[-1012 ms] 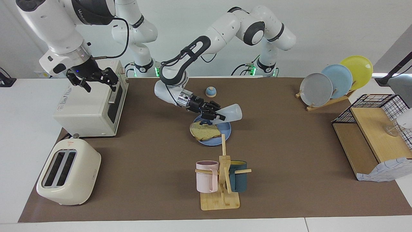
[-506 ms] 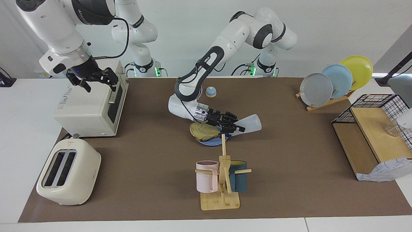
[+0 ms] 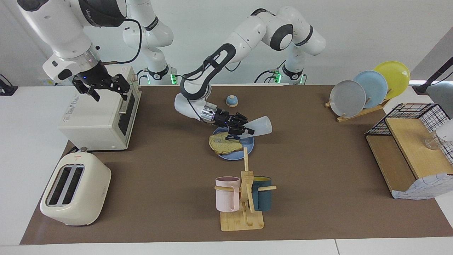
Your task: Put bread on plate and add seasoning
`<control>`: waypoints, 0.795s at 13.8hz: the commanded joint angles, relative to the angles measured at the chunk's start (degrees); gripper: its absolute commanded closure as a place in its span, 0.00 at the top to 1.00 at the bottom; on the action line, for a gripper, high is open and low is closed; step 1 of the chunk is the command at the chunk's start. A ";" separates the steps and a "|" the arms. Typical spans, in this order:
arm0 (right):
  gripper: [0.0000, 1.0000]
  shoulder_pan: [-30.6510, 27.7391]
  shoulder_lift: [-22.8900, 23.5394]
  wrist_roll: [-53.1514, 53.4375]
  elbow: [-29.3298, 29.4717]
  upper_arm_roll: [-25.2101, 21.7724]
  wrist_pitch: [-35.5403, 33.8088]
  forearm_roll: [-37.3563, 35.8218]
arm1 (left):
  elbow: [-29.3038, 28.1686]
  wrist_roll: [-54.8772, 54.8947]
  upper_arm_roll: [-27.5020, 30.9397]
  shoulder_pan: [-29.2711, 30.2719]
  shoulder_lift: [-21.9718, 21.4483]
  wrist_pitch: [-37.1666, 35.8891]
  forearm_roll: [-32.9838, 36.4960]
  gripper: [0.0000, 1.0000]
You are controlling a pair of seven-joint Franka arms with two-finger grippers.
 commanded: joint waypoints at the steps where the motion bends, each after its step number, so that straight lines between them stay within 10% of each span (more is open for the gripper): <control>1: 1.00 -0.47 -1.23 -0.20 -1.33 0.69 0.96 -1.19 | -3.56 -1.72 0.43 4.17 -12.31 0.91 -8.00 0.00; 7: 1.00 -0.55 -1.23 -0.29 -1.33 0.69 0.96 -1.19 | -9.62 -7.50 0.52 20.07 -36.84 13.71 -31.80 0.00; 11: 1.00 -0.55 -1.23 -0.38 -1.33 0.69 0.87 -1.10 | -17.17 -15.49 0.52 31.07 -44.52 30.83 -45.09 0.00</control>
